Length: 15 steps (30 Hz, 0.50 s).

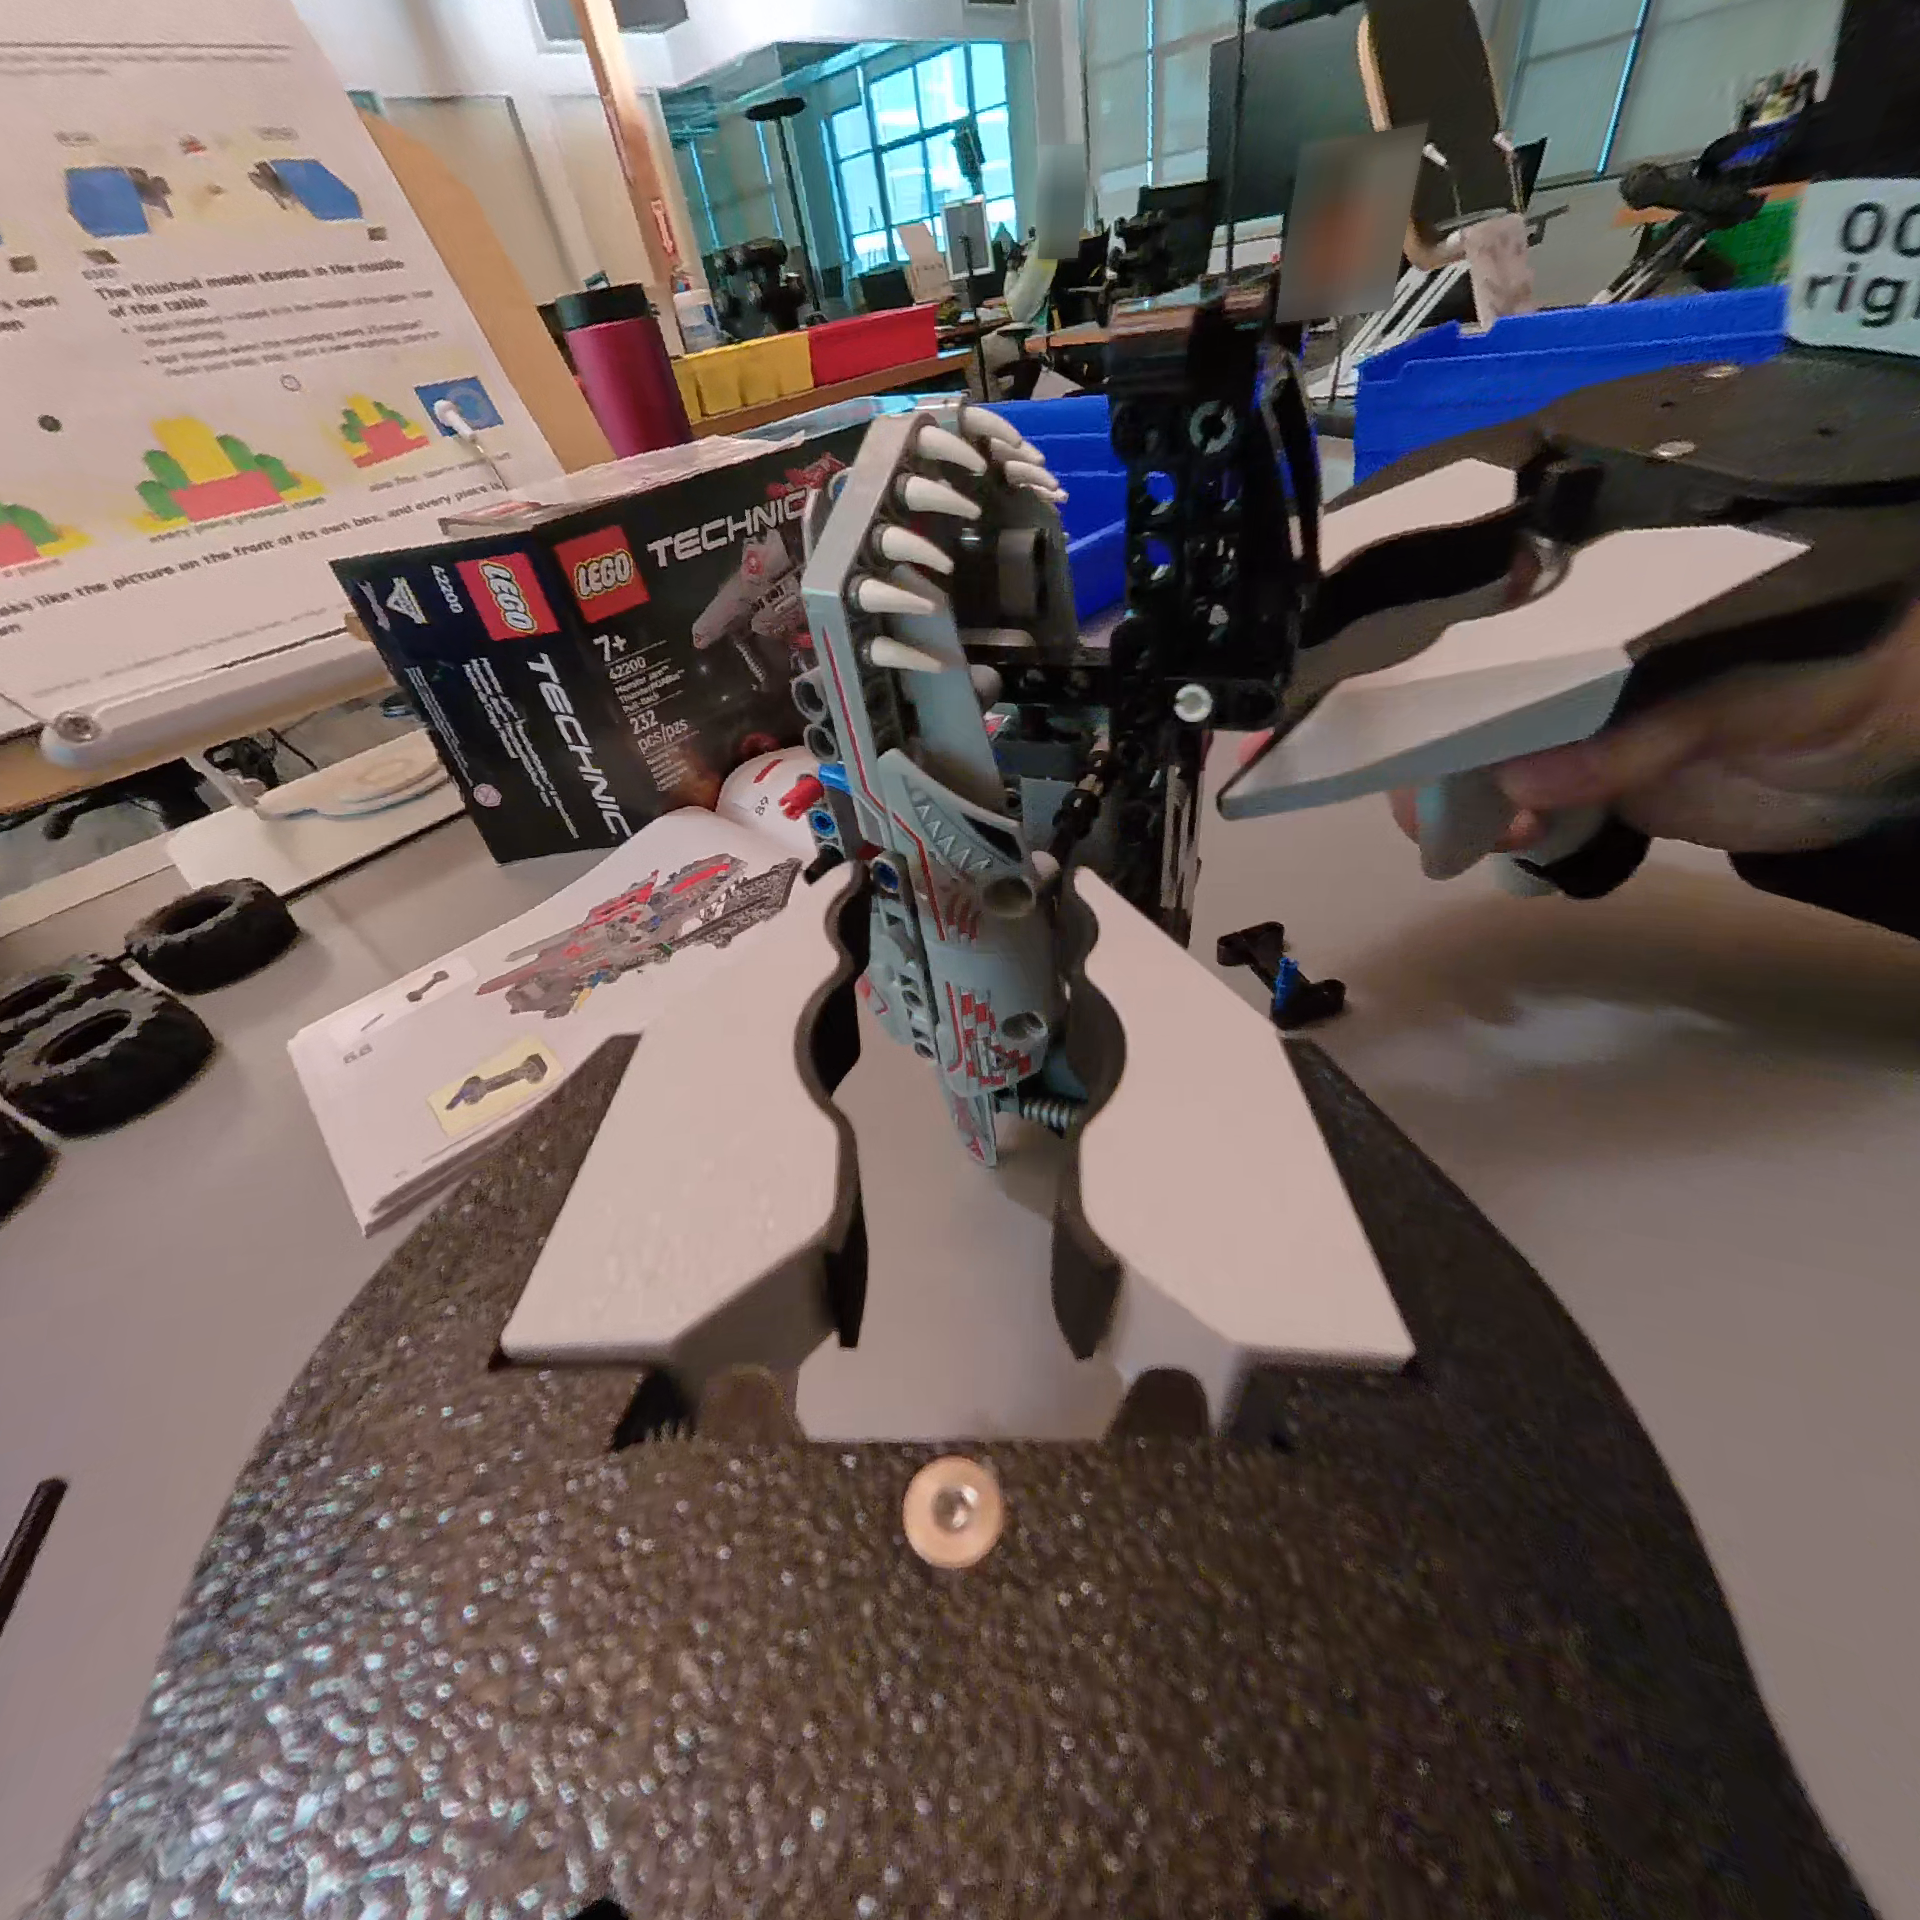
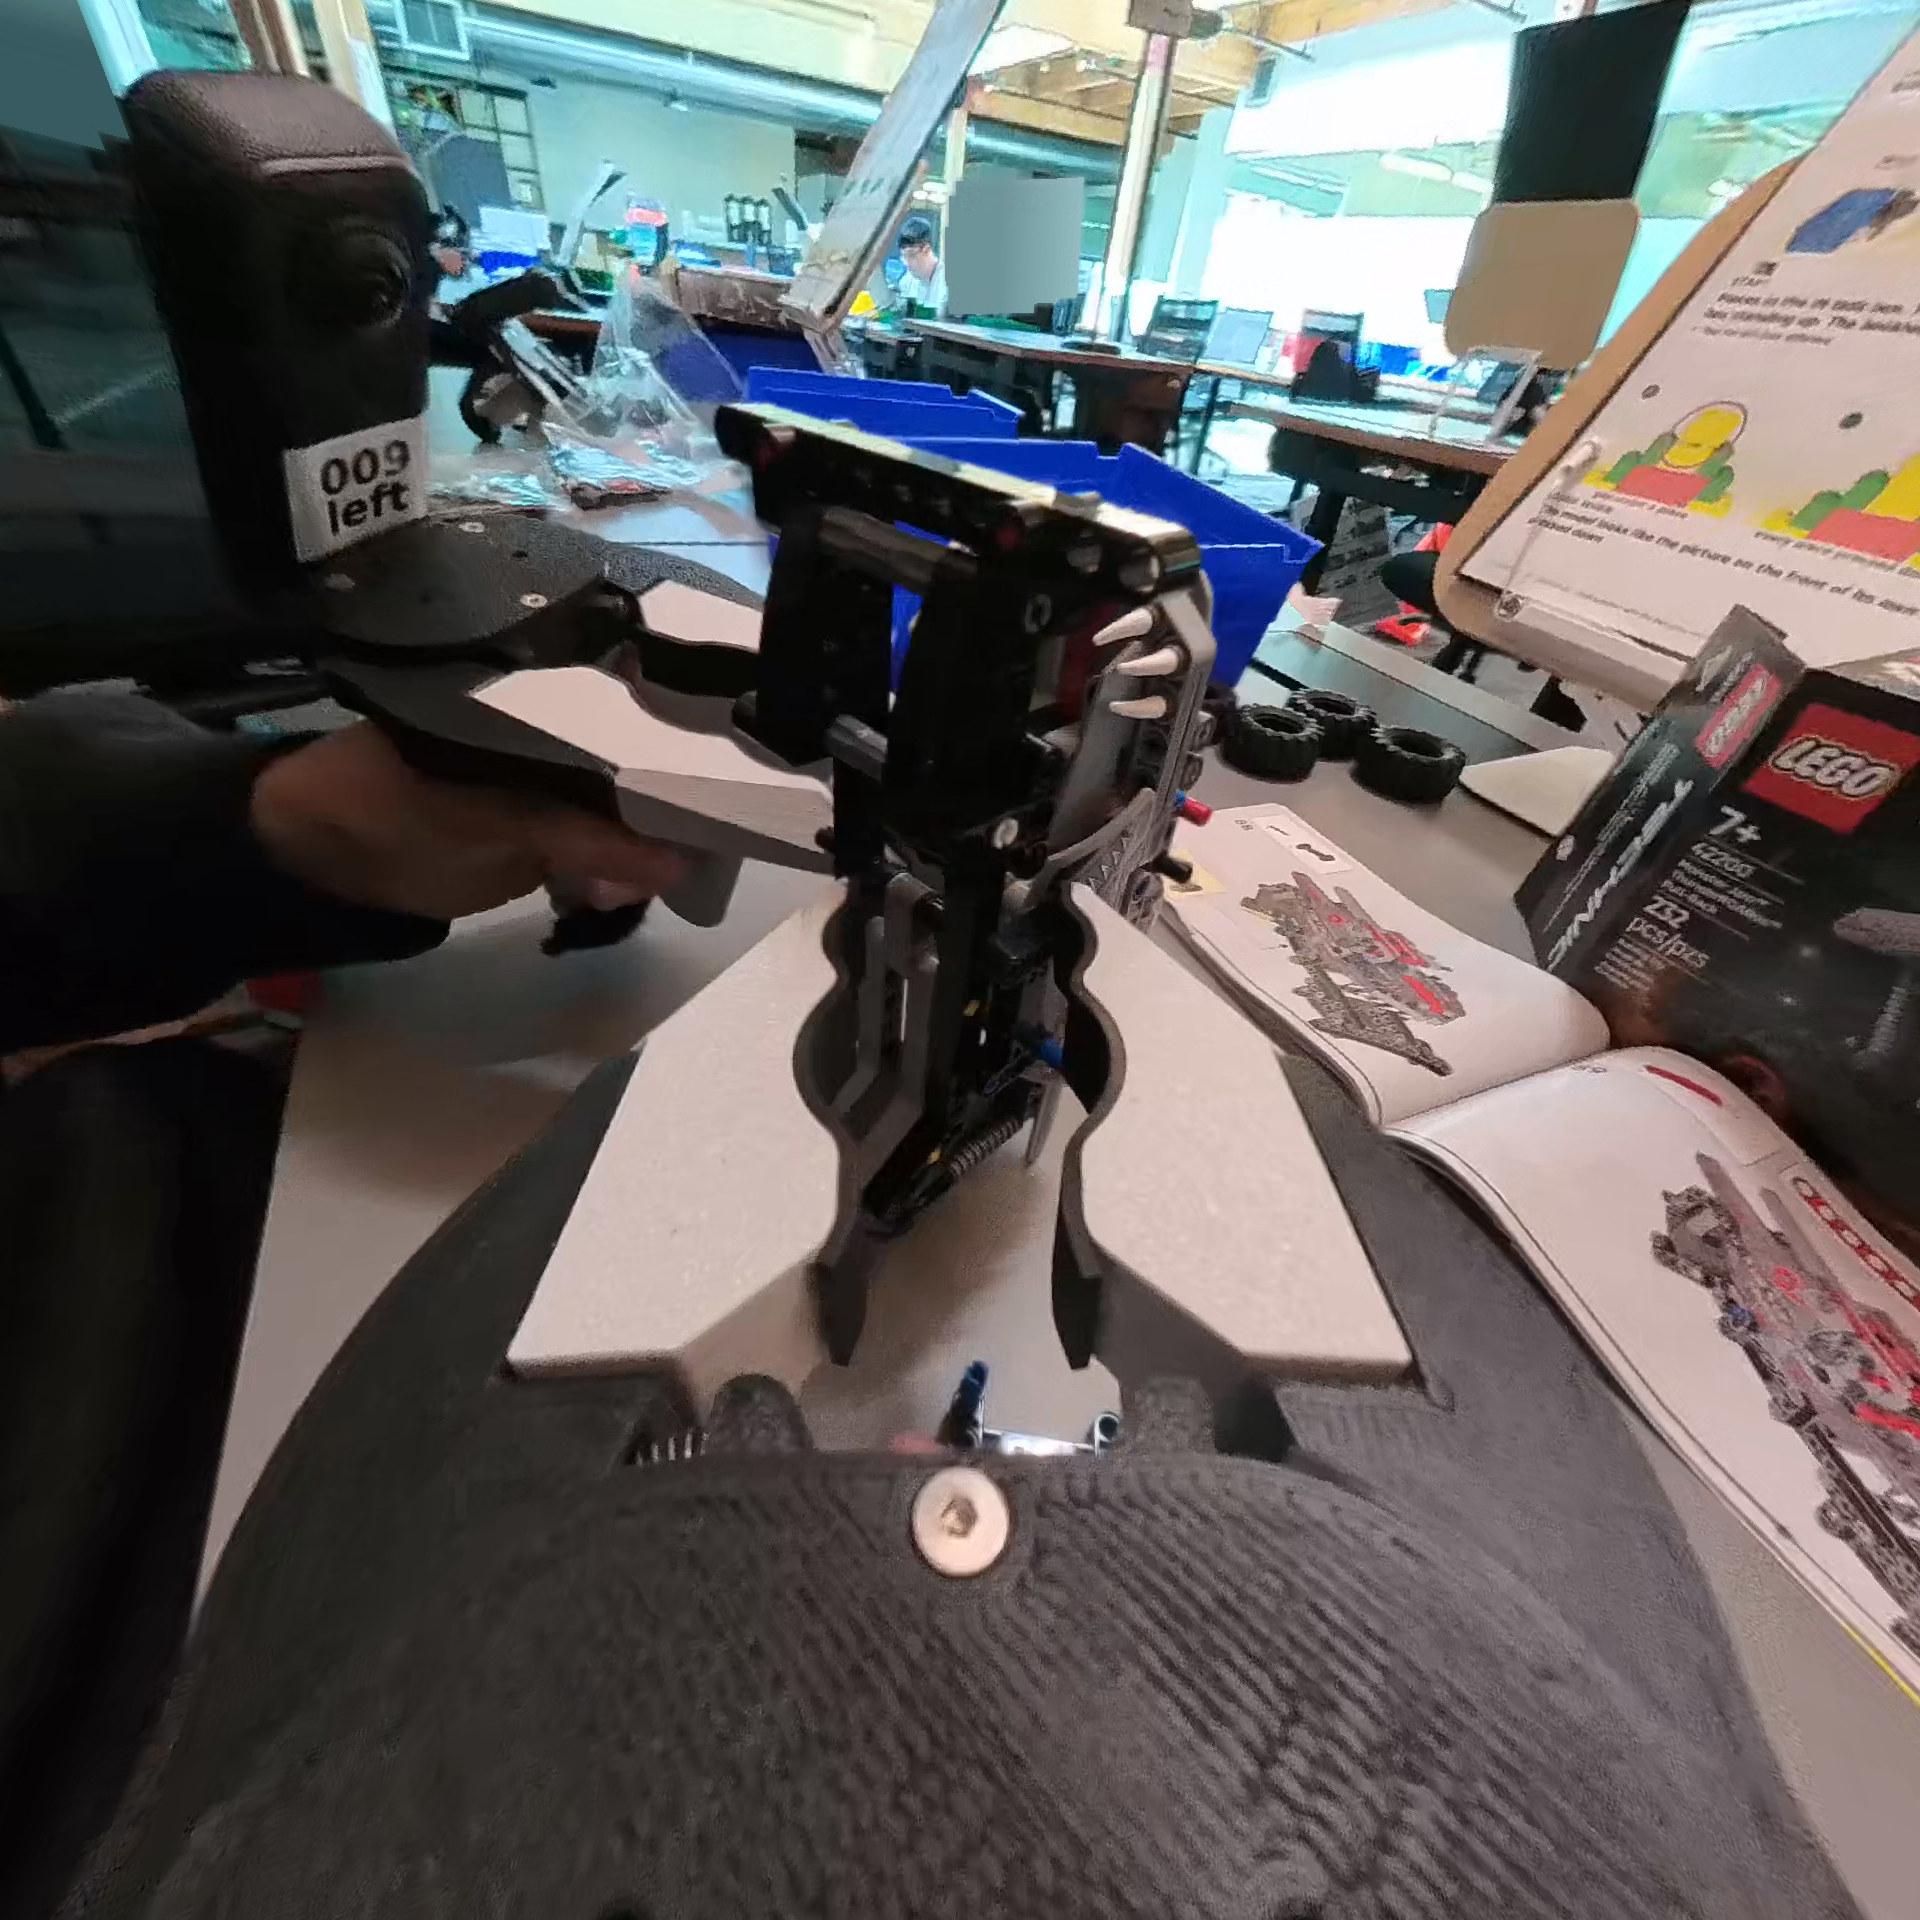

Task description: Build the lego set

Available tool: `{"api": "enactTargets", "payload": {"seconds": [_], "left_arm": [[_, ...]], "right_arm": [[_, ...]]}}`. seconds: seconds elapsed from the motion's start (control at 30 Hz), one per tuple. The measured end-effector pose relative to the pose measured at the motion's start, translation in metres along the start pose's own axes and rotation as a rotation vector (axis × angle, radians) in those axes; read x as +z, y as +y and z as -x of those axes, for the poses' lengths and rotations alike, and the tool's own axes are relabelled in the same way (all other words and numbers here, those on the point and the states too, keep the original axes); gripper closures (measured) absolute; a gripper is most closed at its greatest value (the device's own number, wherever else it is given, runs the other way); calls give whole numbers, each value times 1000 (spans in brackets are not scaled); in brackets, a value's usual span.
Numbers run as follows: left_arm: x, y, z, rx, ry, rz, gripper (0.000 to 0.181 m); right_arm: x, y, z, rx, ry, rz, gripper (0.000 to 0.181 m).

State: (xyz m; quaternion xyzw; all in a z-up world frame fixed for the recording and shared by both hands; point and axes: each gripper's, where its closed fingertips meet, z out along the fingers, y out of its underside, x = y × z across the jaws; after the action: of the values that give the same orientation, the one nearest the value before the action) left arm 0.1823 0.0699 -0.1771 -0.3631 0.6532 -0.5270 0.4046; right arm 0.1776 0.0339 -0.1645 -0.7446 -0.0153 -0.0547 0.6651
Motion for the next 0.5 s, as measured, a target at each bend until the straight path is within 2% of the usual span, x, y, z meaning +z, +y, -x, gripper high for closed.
{"api": "enactTargets", "payload": {"seconds": [0.07,0.2,0.27,0.33,0.37,0.5], "left_arm": [[2,0,1,14,-11,10,150],[5,-2,-1,69,-9,10,150],[7,-5,-4,100,23,9,150],[9,-9,-12,178,97,-3,150],[10,-11,-17,231,135,-2,150],[11,-14,-18,382,213,19,150]], "right_arm": [[-3,1,0,-35,22,-2,143],[-18,-7,-25,-2,145,-19,125],[-12,-7,-19,35,92,-28,109],[1,13,-12,55,23,58,101],[4,17,-17,49,40,65,104],[6,11,-14,51,12,-74,104]]}}
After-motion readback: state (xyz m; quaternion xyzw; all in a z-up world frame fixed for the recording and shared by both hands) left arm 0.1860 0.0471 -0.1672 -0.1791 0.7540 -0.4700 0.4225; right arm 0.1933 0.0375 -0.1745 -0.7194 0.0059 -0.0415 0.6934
